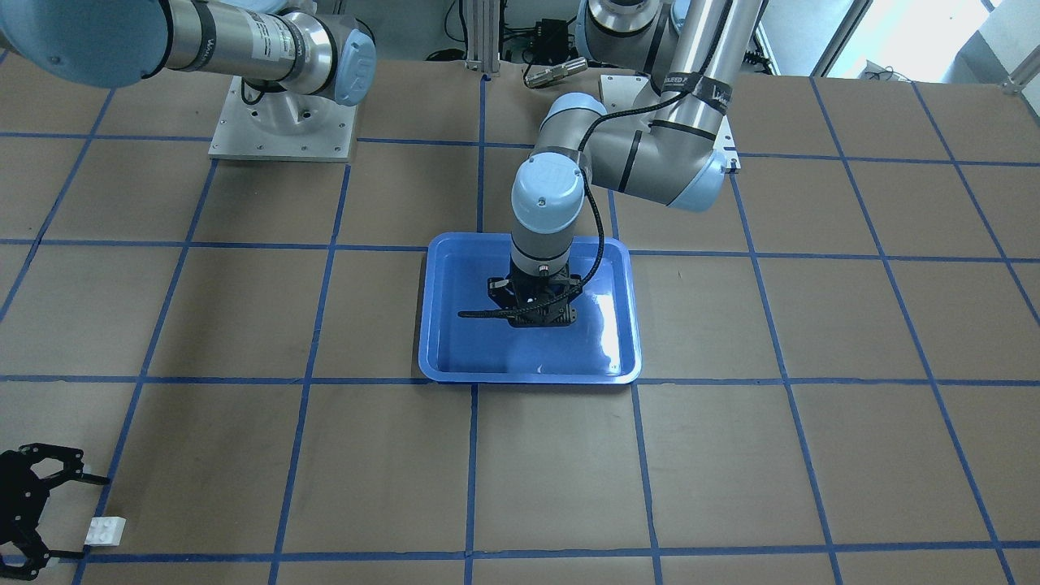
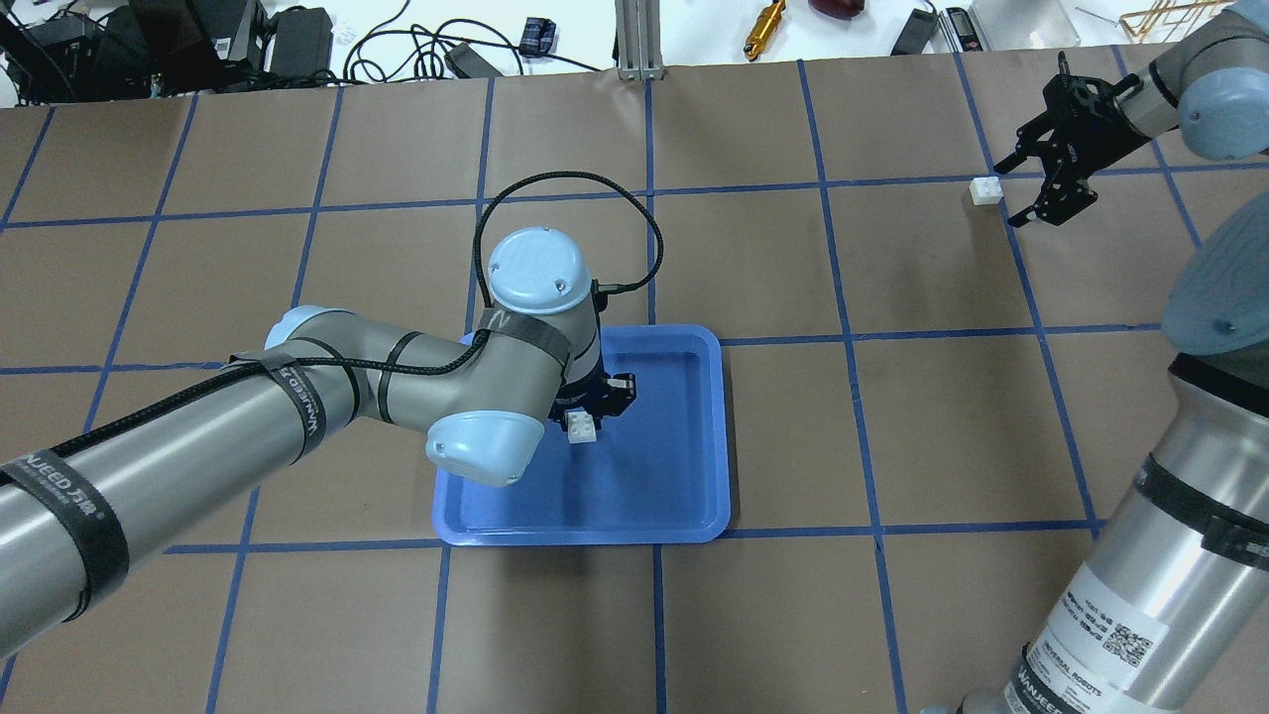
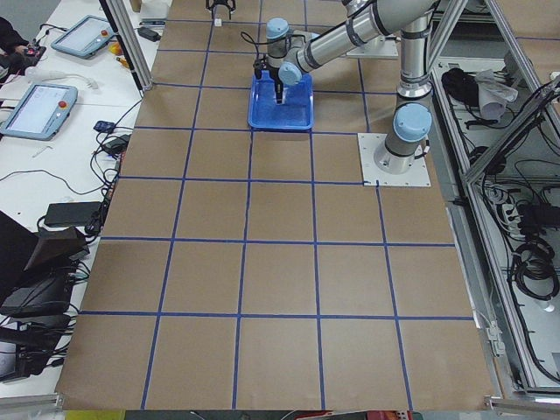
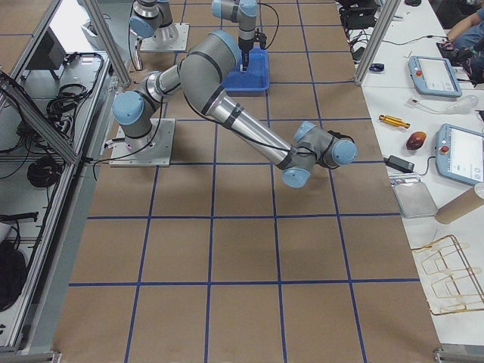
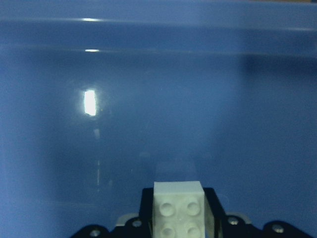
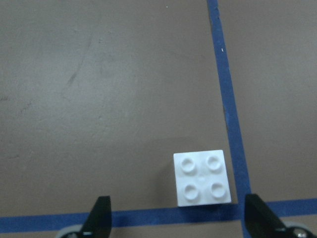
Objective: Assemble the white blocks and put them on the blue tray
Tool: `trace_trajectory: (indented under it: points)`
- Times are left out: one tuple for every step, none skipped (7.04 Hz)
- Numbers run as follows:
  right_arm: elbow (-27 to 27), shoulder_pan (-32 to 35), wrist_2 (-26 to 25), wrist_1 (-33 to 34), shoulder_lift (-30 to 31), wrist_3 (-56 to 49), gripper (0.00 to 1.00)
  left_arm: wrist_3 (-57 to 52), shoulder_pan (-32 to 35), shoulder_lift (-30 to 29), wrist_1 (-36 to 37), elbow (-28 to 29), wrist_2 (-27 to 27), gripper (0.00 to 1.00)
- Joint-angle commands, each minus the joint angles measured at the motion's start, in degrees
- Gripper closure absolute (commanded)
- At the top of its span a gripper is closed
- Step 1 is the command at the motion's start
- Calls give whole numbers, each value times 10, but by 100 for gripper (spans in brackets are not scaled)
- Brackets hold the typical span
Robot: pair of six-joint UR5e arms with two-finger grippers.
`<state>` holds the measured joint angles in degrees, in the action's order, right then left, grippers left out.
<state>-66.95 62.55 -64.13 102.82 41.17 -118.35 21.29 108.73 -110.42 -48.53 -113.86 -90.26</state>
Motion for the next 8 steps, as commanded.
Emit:
trace_trajectory:
  points:
    - [0,4,1,0,-2,0,11,7,0,-6,4,0,0,21]
    - [0,4,1,-1,-2,0,15,7,0,-5,4,1,0,18]
    - [0,4,1,-1,-3,0,30,7,0,-4,5,1,0,16]
    - [0,4,0,-1,-3,0,48,-4,-9,12,5,13,4,9]
    - [0,4,0,0,-2,0,72,-4,-19,24,-3,21,5,8]
    - [1,6,0,-1,-1,0,84,-12,-26,24,-4,20,7,8]
    - [1,12,-4,-2,2,1,89,-39,-38,27,-10,15,33,8]
    - [15,18,1,-8,4,0,97,-43,-49,30,-14,-2,49,8]
